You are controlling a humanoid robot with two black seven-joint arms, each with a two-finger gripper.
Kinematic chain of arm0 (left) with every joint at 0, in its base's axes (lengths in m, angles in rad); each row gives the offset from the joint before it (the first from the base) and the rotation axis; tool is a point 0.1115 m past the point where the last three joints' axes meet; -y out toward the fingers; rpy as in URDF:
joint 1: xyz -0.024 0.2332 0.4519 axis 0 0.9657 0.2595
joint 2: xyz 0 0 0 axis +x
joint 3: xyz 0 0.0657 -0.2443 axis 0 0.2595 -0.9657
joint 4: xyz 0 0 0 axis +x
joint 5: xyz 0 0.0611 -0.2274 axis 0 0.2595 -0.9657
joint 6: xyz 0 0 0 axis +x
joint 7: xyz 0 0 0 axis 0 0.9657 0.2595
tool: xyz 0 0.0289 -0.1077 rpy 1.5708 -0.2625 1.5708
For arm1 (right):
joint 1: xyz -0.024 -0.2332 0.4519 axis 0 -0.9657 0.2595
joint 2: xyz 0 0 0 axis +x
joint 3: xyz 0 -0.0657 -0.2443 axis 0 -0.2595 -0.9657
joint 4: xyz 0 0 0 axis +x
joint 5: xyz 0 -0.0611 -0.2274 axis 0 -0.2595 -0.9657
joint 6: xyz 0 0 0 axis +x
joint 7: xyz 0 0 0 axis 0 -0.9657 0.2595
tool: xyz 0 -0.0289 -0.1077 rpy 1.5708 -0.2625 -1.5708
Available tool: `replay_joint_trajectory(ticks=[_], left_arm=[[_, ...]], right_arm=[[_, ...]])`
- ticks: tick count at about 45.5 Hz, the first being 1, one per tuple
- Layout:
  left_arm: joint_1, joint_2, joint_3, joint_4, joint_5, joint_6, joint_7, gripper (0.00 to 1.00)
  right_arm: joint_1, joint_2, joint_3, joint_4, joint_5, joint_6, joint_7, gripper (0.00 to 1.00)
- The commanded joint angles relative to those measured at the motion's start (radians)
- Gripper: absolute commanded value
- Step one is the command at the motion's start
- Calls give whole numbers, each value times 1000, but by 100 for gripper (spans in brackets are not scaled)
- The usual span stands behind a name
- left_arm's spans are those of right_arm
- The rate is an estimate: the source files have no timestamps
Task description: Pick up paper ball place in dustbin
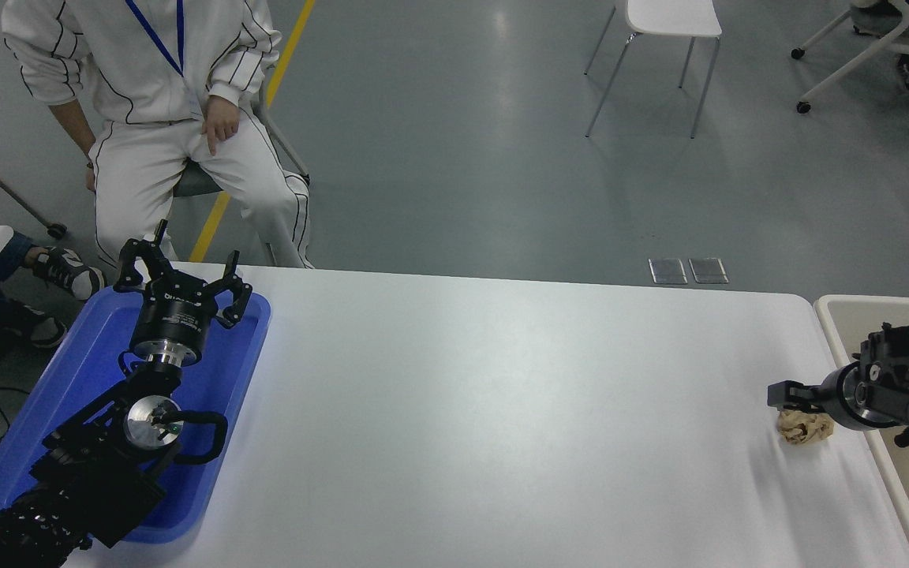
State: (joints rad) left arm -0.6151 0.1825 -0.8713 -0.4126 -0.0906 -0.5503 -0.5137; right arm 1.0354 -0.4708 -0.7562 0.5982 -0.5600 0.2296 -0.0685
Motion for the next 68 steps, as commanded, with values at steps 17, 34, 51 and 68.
replay_joint_trajectory(ticks=[17, 34, 51, 68], left_arm=[[0, 0, 0, 0, 0, 1, 0, 100], [0, 0, 0, 0, 0, 1, 0, 100], [0, 0, 0, 0, 0, 0, 0, 100], [0, 0, 0, 0, 0, 1, 0, 100]], right_arm=[[-66, 26, 12, -15, 6, -124, -1, 100], [-83, 29, 38, -17, 5, -136, -1, 100], [-107, 37, 38, -28, 175, -174, -2, 22], [-110, 31, 48, -15, 267, -173, -2, 0]])
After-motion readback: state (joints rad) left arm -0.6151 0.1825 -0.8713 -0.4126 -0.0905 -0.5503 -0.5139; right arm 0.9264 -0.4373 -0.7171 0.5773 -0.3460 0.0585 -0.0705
